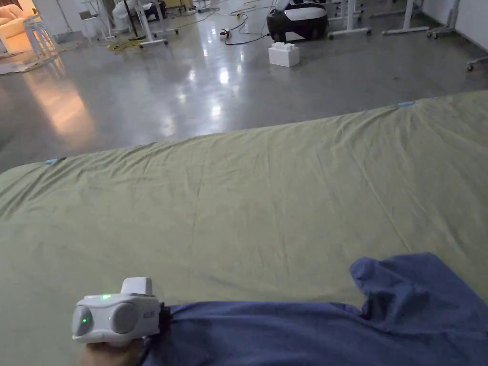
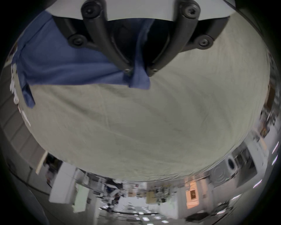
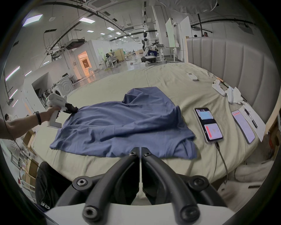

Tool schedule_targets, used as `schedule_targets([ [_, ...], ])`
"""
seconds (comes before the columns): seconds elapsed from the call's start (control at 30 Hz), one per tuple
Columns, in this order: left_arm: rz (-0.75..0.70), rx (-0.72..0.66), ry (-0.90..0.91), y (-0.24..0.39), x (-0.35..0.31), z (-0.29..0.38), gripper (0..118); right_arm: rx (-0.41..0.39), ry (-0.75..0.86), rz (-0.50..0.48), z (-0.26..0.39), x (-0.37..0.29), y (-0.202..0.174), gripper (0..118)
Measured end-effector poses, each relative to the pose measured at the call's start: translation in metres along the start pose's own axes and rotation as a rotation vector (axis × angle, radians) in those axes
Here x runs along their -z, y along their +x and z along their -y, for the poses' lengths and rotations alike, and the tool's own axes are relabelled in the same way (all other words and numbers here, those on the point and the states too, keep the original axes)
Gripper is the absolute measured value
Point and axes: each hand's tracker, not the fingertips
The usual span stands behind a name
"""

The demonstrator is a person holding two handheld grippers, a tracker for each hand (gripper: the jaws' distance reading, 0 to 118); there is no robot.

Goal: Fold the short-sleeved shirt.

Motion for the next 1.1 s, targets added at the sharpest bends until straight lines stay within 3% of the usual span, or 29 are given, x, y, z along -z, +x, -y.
schedule_targets([
  [0.1, -0.011, 0.001, -0.036, 0.006, 0.014, -0.003, 9, -0.044, -0.008, 0.01, -0.045, 0.044, 0.015, 3],
  [0.17, -0.001, 0.003, -0.07, 0.002, 0.01, -0.01, 9, -0.002, -0.01, 0.016, -0.083, 0.081, 0.035, 6],
  [0.2, 0.005, 0.014, -0.084, 0.001, 0.011, -0.012, 9, 0.053, -0.044, -0.008, -0.102, 0.104, 0.047, 28],
  [0.27, 0.009, 0.017, -0.097, 0.001, 0.012, -0.014, 9, 0.092, -0.098, 0.021, -0.136, 0.143, 0.065, 85],
  [0.3, 0.009, 0.015, -0.1, 0.004, 0.006, -0.013, 9, 0.078, -0.155, 0.039, -0.149, 0.164, 0.072, 95],
  [0.43, -0.013, 0.044, -0.091, 0.012, 0.002, -0.007, 9, 0.114, -0.269, 0.155, -0.174, 0.242, 0.097, 89],
  [0.6, -0.019, 0.04, -0.099, 0.015, 0.0, -0.009, 8, 0.021, -0.437, 0.278, -0.17, 0.292, 0.101, 86],
  [0.67, -0.024, 0.056, -0.095, 0.017, 0.0, -0.007, 8, -0.075, -0.49, 0.238, -0.158, 0.299, 0.094, 64],
  [0.73, -0.033, 0.076, -0.081, 0.018, 0.0, -0.004, 8, -0.122, -0.425, 0.268, -0.156, 0.295, 0.086, 56],
  [0.77, -0.037, 0.084, -0.071, 0.019, -0.001, -0.002, 8, -0.091, -0.434, 0.249, -0.157, 0.295, 0.088, 49],
  [0.87, -0.036, 0.094, -0.055, 0.015, -0.004, -0.002, 8, -0.049, -0.423, 0.208, -0.16, 0.294, 0.09, 8],
  [0.9, -0.024, 0.093, -0.041, 0.012, -0.009, -0.002, 7, -0.009, -0.417, 0.167, -0.16, 0.29, 0.092, 0],
  [0.97, -0.002, 0.046, 0.079, -0.007, -0.025, 0.006, 7, 0.051, -0.337, 0.149, -0.159, 0.272, 0.091, 0],
  [1.1, 0.177, -0.061, 0.216, -0.039, -0.107, 0.031, 7, 0.06, -0.178, 0.047, -0.151, 0.196, 0.076, 0],
])
